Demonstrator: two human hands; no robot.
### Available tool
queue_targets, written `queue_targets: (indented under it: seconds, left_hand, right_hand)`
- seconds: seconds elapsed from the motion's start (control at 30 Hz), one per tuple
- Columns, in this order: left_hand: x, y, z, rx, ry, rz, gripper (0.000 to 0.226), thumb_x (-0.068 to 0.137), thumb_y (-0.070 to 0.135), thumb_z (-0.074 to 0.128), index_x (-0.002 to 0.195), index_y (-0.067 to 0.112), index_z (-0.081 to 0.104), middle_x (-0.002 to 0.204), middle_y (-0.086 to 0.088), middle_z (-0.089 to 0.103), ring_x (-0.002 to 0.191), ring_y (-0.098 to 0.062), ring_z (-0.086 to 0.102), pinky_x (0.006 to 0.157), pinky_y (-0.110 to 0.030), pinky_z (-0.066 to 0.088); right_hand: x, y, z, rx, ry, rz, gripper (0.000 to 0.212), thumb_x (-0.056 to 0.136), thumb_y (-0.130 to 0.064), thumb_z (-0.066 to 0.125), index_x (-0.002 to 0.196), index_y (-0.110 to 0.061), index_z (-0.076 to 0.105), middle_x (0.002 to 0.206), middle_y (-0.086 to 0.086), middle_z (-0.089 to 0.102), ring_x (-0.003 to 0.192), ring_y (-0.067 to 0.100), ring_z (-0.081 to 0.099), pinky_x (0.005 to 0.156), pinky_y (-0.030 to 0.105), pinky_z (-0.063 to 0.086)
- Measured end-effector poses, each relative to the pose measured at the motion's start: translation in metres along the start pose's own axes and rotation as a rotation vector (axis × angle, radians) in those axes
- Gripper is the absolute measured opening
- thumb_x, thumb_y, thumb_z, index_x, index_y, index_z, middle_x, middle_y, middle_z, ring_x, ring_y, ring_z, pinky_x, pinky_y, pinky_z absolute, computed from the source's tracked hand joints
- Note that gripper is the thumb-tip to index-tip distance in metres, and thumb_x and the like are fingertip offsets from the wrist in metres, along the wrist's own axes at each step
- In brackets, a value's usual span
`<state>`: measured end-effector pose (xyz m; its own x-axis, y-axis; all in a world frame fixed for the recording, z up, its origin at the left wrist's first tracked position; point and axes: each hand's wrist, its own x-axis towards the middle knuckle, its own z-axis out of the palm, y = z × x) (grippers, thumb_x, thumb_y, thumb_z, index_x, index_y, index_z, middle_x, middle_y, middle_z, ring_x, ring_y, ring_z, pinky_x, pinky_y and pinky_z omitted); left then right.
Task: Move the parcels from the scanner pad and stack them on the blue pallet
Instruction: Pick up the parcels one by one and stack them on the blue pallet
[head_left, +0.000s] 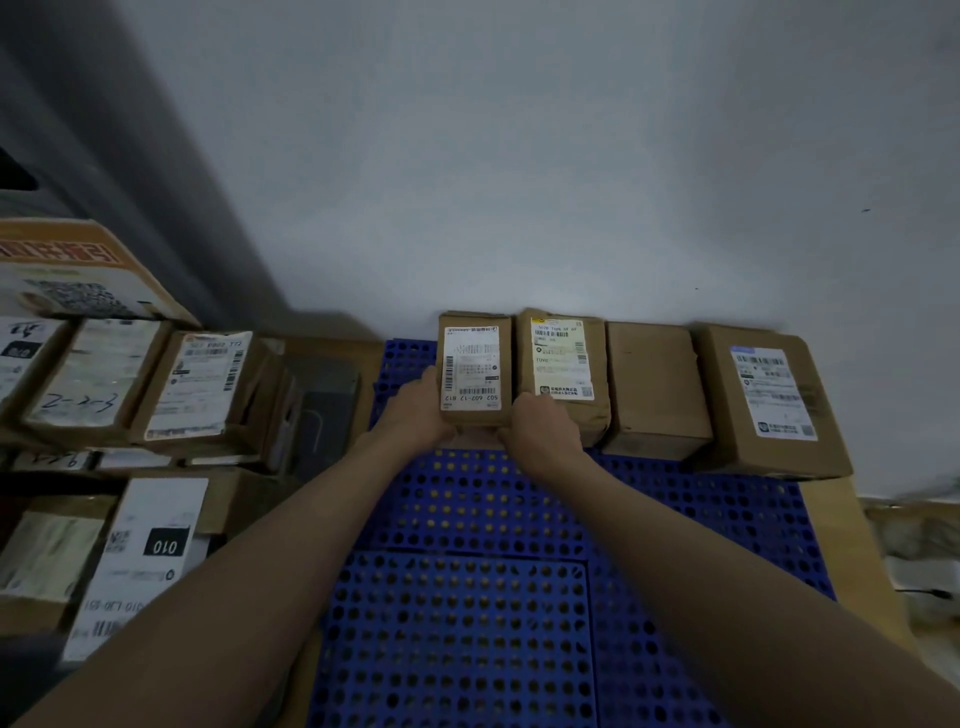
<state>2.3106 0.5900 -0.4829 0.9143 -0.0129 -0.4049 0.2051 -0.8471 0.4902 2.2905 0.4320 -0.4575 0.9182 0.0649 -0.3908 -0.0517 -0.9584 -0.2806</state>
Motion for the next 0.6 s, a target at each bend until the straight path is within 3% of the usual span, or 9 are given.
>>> queue_targets:
  seconds: [0.07, 0.13, 0.2, 0.3, 0.4, 0.6]
  left_hand:
    - [0.001, 0.001, 0.003, 0.012, -0.012, -0.002, 0.078, 0.076, 0.016, 0.072, 0.141, 0.012, 0.029, 0.121, -0.009, 0.060, 0.104, -0.026, 0.061, 0.080, -0.039, 0.053]
    - [-0.002, 0.002, 0.003, 0.034, -0.050, -0.030, 0.105, 0.079, 0.021, 0.073, 0.154, 0.009, 0.001, 0.133, -0.012, 0.053, 0.115, -0.029, 0.056, 0.089, -0.041, 0.051]
    - [-0.008, 0.002, 0.001, 0.069, -0.089, -0.061, 0.117, 0.078, 0.027, 0.077, 0.153, 0.007, -0.011, 0.145, -0.014, 0.041, 0.128, -0.032, 0.047, 0.099, -0.043, 0.044]
    - [-0.026, 0.001, -0.008, 0.182, -0.137, -0.071, 0.115, 0.076, 0.028, 0.080, 0.154, 0.007, -0.001, 0.154, -0.013, 0.028, 0.138, -0.033, 0.034, 0.109, -0.044, 0.038]
    - [-0.051, 0.000, -0.021, 0.292, -0.205, -0.041, 0.093, 0.077, 0.030, 0.080, 0.149, 0.009, 0.025, 0.148, -0.011, 0.035, 0.133, -0.031, 0.039, 0.106, -0.042, 0.041]
    - [-0.125, 0.003, -0.048, 0.405, -0.326, -0.039, 0.070, 0.081, 0.035, 0.078, 0.137, 0.014, 0.042, 0.136, -0.008, 0.047, 0.117, -0.028, 0.051, 0.095, -0.040, 0.048]
  right_hand:
    - [0.001, 0.000, 0.001, -0.010, -0.017, 0.006, 0.007, 0.095, -0.010, 0.057, 0.099, -0.005, 0.057, 0.103, 0.011, 0.056, 0.094, 0.031, 0.059, 0.069, 0.037, 0.048]
    - [0.000, 0.000, 0.000, -0.020, -0.050, 0.012, 0.005, 0.094, -0.009, 0.056, 0.097, -0.006, 0.056, 0.104, 0.011, 0.057, 0.093, 0.031, 0.061, 0.071, 0.039, 0.053]
    - [-0.006, -0.002, -0.002, -0.021, -0.092, 0.009, 0.002, 0.094, -0.009, 0.055, 0.093, -0.007, 0.055, 0.105, 0.011, 0.055, 0.090, 0.033, 0.063, 0.074, 0.042, 0.057]
    - [-0.021, -0.008, -0.010, -0.044, -0.145, -0.008, 0.010, 0.093, -0.015, 0.061, 0.094, -0.008, 0.054, 0.104, 0.009, 0.049, 0.094, 0.034, 0.063, 0.078, 0.047, 0.058]
    - [-0.047, -0.017, -0.024, -0.084, -0.221, -0.024, 0.024, 0.089, -0.026, 0.070, 0.097, -0.008, 0.056, 0.101, 0.009, 0.053, 0.090, 0.031, 0.065, 0.080, 0.046, 0.059]
    - [-0.111, -0.039, -0.050, -0.183, -0.291, -0.166, 0.045, 0.088, -0.022, 0.072, 0.127, -0.008, 0.055, 0.119, 0.013, 0.059, 0.092, 0.027, 0.063, 0.085, 0.042, 0.058]
